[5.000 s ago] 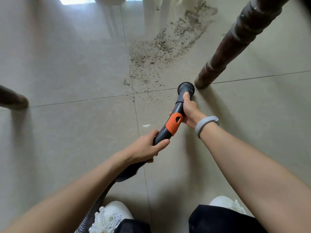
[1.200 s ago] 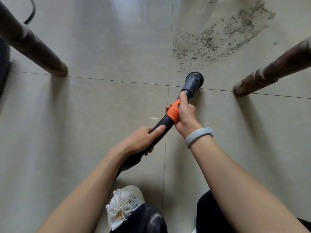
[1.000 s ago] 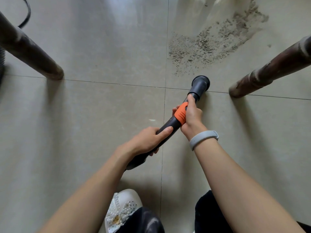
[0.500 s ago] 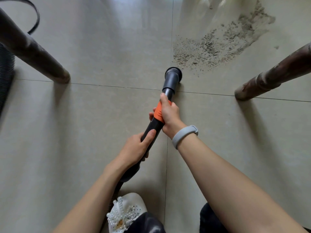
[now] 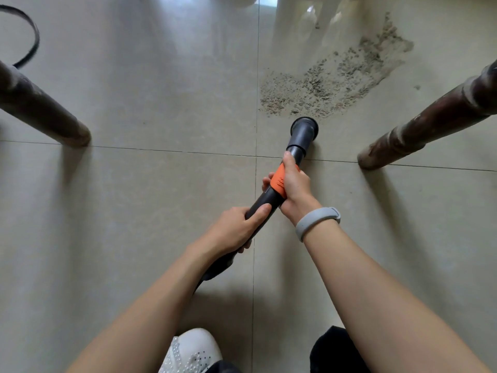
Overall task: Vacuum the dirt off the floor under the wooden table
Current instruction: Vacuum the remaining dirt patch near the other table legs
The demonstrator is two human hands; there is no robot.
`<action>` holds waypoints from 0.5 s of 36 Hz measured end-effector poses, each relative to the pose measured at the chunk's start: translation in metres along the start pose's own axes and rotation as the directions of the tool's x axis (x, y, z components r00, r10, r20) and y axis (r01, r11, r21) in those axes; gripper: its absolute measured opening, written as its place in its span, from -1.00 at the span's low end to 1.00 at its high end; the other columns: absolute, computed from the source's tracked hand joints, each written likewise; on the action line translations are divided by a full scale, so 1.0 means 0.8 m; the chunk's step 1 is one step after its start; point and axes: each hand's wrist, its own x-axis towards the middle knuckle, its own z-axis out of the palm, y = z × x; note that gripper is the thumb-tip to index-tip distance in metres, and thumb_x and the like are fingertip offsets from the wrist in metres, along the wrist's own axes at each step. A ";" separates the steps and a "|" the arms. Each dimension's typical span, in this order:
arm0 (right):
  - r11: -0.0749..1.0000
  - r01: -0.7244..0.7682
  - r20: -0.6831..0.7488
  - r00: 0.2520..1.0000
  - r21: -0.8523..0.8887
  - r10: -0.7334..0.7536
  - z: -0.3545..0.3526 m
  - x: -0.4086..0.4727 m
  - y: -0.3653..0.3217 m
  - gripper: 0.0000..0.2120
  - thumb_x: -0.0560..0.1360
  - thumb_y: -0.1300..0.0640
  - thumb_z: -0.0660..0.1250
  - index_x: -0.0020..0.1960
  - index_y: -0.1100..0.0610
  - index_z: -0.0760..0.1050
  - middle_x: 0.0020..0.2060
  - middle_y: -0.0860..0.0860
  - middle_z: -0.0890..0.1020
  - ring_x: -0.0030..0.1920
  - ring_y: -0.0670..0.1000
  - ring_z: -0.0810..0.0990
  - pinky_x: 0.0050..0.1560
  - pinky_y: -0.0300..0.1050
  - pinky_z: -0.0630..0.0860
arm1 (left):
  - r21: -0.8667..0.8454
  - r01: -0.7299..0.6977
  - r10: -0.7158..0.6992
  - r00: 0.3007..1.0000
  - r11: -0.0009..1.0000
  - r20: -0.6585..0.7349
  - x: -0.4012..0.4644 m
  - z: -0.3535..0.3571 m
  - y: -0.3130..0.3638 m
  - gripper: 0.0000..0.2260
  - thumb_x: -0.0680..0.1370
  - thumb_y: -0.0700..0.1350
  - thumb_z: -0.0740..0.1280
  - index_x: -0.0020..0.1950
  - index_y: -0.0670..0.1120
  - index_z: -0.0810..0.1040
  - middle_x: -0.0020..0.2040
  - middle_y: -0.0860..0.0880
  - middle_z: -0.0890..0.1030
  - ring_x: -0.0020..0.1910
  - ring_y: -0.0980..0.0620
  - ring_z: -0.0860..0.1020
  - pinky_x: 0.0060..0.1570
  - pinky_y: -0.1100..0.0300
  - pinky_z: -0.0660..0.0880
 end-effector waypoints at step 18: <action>0.998 -0.054 0.127 0.990 -0.020 0.056 0.014 -0.025 0.054 -0.75 0.56 -0.01 0.27 -0.05 0.18 0.34 -0.43 0.09 0.41 -0.57 0.02 0.40 -0.46 -0.20 0.45 | -0.095 0.051 -0.039 0.991 0.994 0.129 -0.055 -0.015 -0.032 -0.66 0.63 0.11 0.10 -0.22 -0.10 0.30 -0.42 -0.09 0.49 -0.54 0.03 0.42 -0.47 0.28 0.37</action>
